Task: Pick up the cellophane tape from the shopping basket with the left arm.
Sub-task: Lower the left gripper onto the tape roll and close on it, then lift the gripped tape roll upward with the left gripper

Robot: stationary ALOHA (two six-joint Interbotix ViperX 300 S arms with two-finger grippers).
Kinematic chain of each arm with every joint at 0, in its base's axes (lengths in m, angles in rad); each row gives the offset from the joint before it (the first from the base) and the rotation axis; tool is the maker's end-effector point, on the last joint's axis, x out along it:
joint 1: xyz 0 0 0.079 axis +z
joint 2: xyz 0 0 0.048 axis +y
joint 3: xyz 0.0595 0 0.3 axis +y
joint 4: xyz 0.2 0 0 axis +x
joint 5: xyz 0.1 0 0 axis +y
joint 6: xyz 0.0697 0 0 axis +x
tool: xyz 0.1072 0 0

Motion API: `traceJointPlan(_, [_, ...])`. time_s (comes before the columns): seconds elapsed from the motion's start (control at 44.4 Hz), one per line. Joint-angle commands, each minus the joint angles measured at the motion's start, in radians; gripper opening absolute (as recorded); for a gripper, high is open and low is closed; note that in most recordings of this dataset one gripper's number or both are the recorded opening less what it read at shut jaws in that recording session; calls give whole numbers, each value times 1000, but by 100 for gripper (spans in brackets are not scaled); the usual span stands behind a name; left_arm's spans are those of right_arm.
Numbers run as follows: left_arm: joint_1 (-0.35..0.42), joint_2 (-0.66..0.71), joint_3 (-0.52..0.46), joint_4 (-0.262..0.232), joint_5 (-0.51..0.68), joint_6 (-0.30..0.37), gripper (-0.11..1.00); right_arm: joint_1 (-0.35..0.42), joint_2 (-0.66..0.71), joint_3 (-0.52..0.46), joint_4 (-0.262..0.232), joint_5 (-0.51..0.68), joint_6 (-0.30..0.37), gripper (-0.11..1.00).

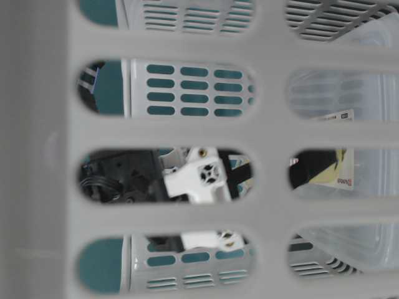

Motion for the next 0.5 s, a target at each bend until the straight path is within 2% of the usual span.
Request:
traceJointPlan(0.0, [-2, 2, 9, 2, -23, -3, 90, 2, 5, -25, 3, -11, -2, 78])
traceJointPlan(0.225, [-2, 2, 26, 3, -23, -5, 85, 0, 5, -25, 3, -11, -2, 78])
traceJointPlan(0.27, [-3, 0, 28, 3, -23, 3, 78, 0, 5, -23, 3, -11, -2, 78])
traceJointPlan(0.383, [-2, -2, 15, 3, -23, 5, 50, 2, 5, -25, 2, -11, -2, 78])
traceJointPlan(0.473, [-3, -12, -8, 3, -17, 5, 50, 2, 5, -25, 2, -9, 0, 78])
